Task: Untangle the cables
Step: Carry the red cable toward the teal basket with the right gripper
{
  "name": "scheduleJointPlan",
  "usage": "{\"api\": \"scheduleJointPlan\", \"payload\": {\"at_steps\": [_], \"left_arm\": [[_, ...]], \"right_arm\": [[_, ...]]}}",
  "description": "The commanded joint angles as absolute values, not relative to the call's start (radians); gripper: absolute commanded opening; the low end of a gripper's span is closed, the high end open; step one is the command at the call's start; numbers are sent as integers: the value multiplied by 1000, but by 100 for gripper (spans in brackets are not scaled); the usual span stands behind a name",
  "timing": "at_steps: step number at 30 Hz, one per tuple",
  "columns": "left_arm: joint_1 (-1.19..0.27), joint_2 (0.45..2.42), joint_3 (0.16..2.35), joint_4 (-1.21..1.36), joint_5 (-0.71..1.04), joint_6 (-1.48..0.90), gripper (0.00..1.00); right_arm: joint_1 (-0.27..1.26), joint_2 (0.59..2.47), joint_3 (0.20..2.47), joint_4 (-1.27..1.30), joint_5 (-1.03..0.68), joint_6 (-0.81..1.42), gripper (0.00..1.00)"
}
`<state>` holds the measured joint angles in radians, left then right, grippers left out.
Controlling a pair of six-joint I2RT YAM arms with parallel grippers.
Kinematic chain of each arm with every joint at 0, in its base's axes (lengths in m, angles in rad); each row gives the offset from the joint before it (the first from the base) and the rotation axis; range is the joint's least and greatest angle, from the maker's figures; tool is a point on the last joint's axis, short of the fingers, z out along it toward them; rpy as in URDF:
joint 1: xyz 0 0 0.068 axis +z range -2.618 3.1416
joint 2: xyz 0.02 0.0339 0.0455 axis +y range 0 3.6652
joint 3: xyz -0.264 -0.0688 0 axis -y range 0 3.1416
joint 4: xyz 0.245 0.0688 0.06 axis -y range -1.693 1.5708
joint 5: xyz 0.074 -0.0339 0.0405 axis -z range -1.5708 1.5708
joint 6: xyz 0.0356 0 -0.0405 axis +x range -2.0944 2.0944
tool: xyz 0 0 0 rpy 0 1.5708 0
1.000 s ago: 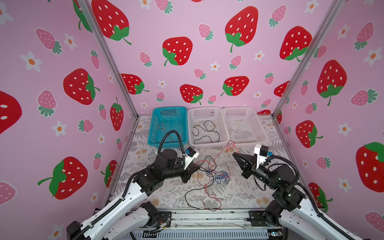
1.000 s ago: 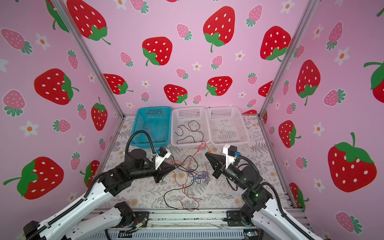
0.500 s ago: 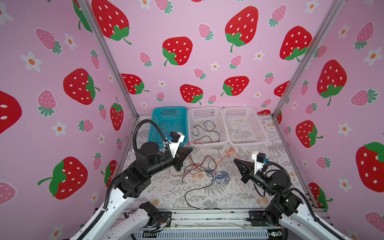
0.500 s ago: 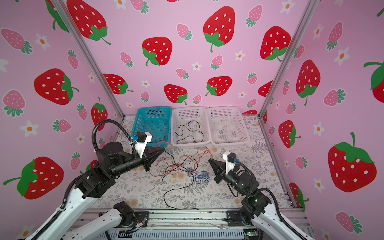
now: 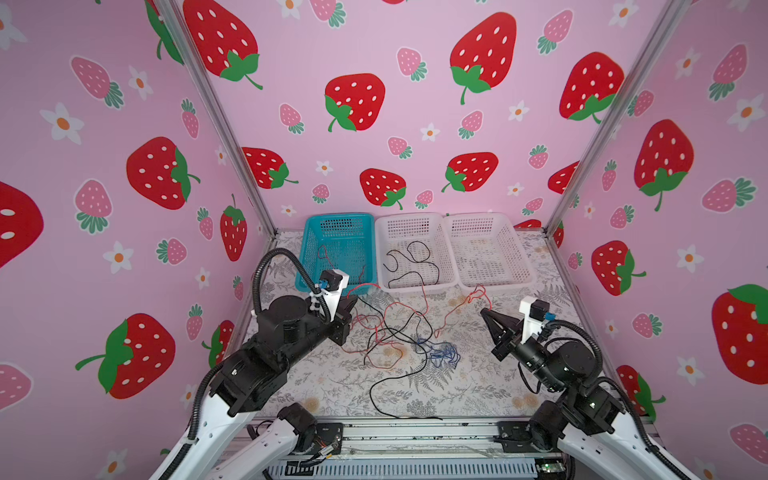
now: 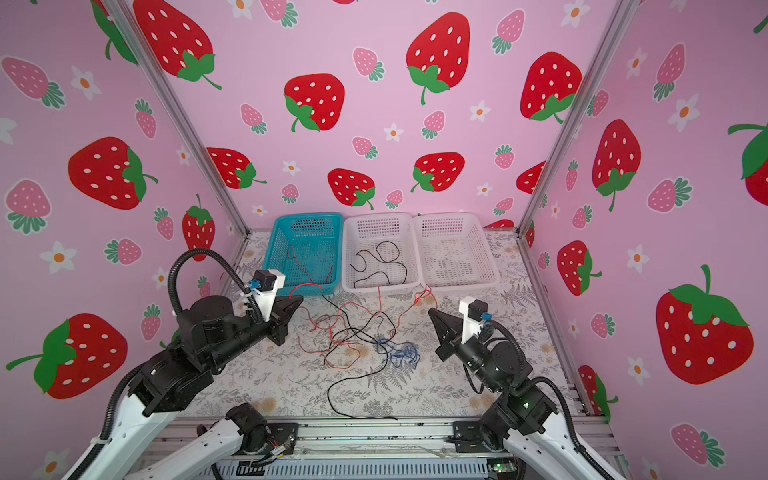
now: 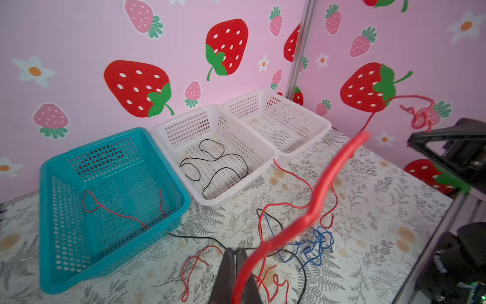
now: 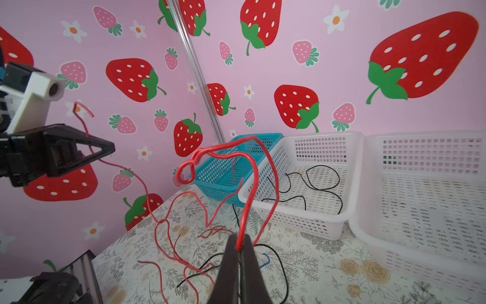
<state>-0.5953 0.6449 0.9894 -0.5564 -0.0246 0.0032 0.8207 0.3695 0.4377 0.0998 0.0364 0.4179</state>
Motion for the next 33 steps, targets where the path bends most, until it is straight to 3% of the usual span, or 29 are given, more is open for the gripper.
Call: {"api": "scheduleJointPlan", "payload": {"at_steps": [1, 6, 16, 33], "left_arm": [[-592, 563, 925, -593, -114, 6, 0], [-591, 452, 809, -604, -147, -17, 0], [-593, 268, 660, -535, -185, -50, 0], [-582, 259, 562, -437, -252, -31, 0]], "right_arm": [[823, 378, 478, 66, 116, 420, 0], [823, 543, 576, 126, 60, 406, 0], [823, 1204, 1105, 117, -169, 353, 0], [828, 2040, 1947, -4, -375, 357, 0]]}}
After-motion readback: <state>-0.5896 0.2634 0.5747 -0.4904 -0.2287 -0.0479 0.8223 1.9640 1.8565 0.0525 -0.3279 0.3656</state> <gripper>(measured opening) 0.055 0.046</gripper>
